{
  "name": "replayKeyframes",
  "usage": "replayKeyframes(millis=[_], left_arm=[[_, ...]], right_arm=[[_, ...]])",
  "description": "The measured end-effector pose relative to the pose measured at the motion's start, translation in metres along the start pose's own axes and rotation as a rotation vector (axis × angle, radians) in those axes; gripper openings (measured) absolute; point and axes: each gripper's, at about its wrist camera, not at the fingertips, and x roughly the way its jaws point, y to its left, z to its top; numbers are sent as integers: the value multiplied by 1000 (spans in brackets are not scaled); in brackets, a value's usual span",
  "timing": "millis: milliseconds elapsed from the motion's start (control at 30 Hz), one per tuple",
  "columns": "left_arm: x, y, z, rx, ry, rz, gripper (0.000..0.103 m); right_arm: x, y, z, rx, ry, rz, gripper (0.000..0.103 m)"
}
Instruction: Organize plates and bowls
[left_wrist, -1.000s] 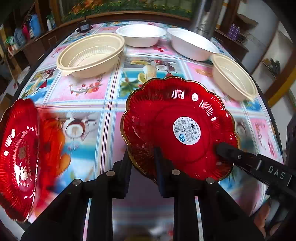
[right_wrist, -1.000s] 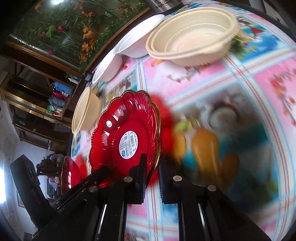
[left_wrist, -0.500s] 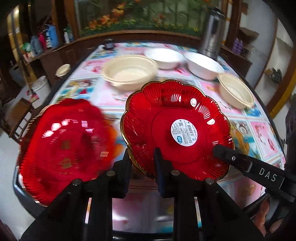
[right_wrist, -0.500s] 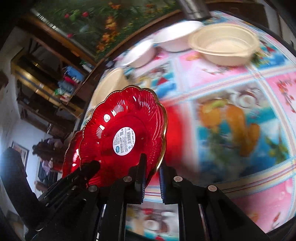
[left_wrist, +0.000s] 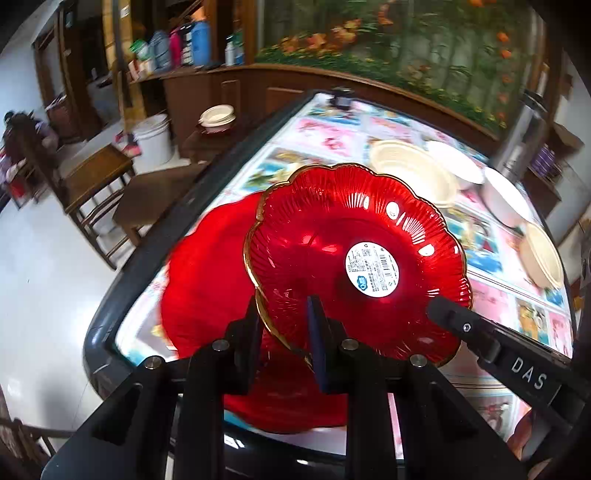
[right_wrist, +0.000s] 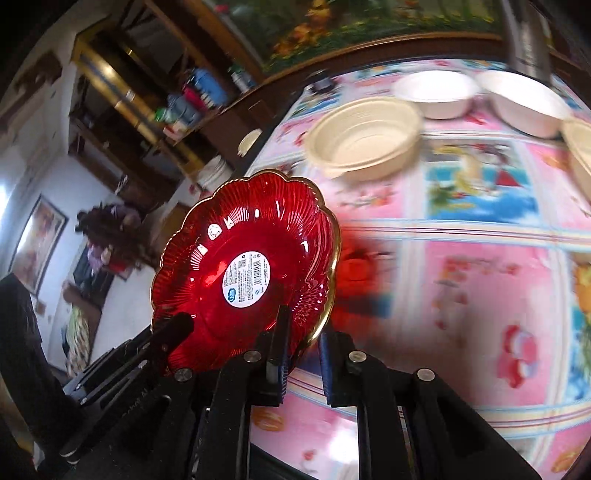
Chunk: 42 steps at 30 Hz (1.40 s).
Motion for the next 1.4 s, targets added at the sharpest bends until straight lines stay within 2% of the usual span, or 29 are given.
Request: replayKeyframes(millis=[167,300,333,433,533,567,600,667,767,933,1200,1400], left_arm=[[13,24,-3,-56,49,15,21],[8,35,-2,-79,40,54,23],[6,39,-1,-83,27,64,24],[-4,45,2,-95,-26,102,37],[-16,45,3,-81,-103,147,46],[-18,44,3,-71,-116,156,53],[-21,40,3,-53,-138,170,56],[-25,35,3,-29,-171,186,56],[-26,26,4,-6,-169,161,56],[-23,-11,4,79,-140,96,59],[-3,-101,-1,280,3,-46,61],[10,-173,14,371,45,-109,61]], right_arm=[[24,33,-2,-79,39,-40,18],[28,48,-5,-135,33,-73,22],[27,50,-6,-148,26,-82,23],[18,51,-4,-183,-12,-82,30],[-1,35,0,-178,-95,-94,40],[-5,28,2,-164,-116,-99,43],[-10,21,3,-149,-134,-105,44],[-16,6,5,-123,-158,-120,44],[-22,-21,8,-71,-177,-132,44],[-35,-68,11,34,-219,-142,44],[-70,-146,8,163,-316,-191,48],[-113,-209,9,263,-409,-213,51]])
